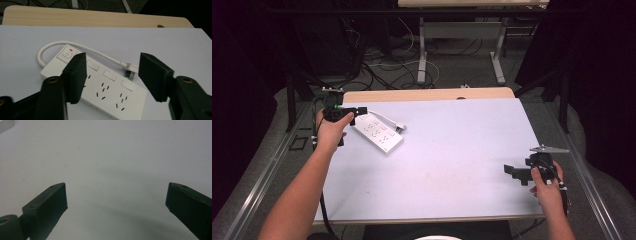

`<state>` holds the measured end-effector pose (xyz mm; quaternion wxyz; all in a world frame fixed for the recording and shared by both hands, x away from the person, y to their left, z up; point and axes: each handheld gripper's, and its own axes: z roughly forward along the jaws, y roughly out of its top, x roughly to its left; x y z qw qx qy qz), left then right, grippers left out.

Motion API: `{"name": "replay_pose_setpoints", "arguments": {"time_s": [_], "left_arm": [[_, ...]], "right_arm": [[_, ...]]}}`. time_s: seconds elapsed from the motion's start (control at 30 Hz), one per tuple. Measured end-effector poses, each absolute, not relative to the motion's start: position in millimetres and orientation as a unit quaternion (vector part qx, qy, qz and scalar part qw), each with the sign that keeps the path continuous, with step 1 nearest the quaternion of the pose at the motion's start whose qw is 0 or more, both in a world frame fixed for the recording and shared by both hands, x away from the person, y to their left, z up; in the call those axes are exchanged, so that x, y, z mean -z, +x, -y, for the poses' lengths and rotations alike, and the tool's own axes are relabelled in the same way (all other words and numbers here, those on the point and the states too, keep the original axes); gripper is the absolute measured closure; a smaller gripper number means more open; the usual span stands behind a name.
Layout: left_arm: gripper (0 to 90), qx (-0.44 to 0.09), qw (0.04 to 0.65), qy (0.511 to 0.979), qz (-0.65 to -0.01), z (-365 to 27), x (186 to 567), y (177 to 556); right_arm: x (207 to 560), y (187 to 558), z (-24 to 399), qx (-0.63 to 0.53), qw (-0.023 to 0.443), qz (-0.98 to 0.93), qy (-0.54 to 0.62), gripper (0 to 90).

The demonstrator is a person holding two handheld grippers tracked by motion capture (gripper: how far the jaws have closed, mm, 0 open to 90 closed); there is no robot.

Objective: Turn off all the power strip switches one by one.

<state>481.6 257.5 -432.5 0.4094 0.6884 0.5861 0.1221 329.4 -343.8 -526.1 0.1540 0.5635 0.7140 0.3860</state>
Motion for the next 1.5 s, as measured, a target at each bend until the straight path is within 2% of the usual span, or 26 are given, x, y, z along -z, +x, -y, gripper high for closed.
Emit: {"name": "replay_pose_setpoints", "arguments": {"time_s": [0.3, 0.53, 0.73, 1.1, 1.37, 1.5], "left_arm": [[56.2, -0.115, 0.426, 0.669, -0.599, -258, 432, 495], [66.7, -0.098, 0.399, 0.685, -0.601, -257, 434, 509], [72.9, -0.088, 0.386, 0.676, -0.622, -255, 440, 520], [89.5, -0.081, 0.376, 0.665, -0.641, -258, 454, 535], [90.0, -0.091, 0.377, 0.653, -0.650, -263, 468, 546], [90.0, -0.074, 0.370, 0.648, -0.661, -264, 473, 551]], "right_arm": [[527, 329, 341, -0.385, 0.153, -0.715, 0.564, 3.2], [528, 329, 341, -0.384, 0.152, -0.716, 0.563, 3.2], [528, 329, 341, -0.384, 0.152, -0.716, 0.563, 3.2], [530, 330, 338, -0.382, 0.150, -0.718, 0.563, 3.2], [532, 331, 338, -0.381, 0.148, -0.718, 0.563, 3.2], [533, 331, 338, -0.380, 0.147, -0.721, 0.561, 3.2]]}}
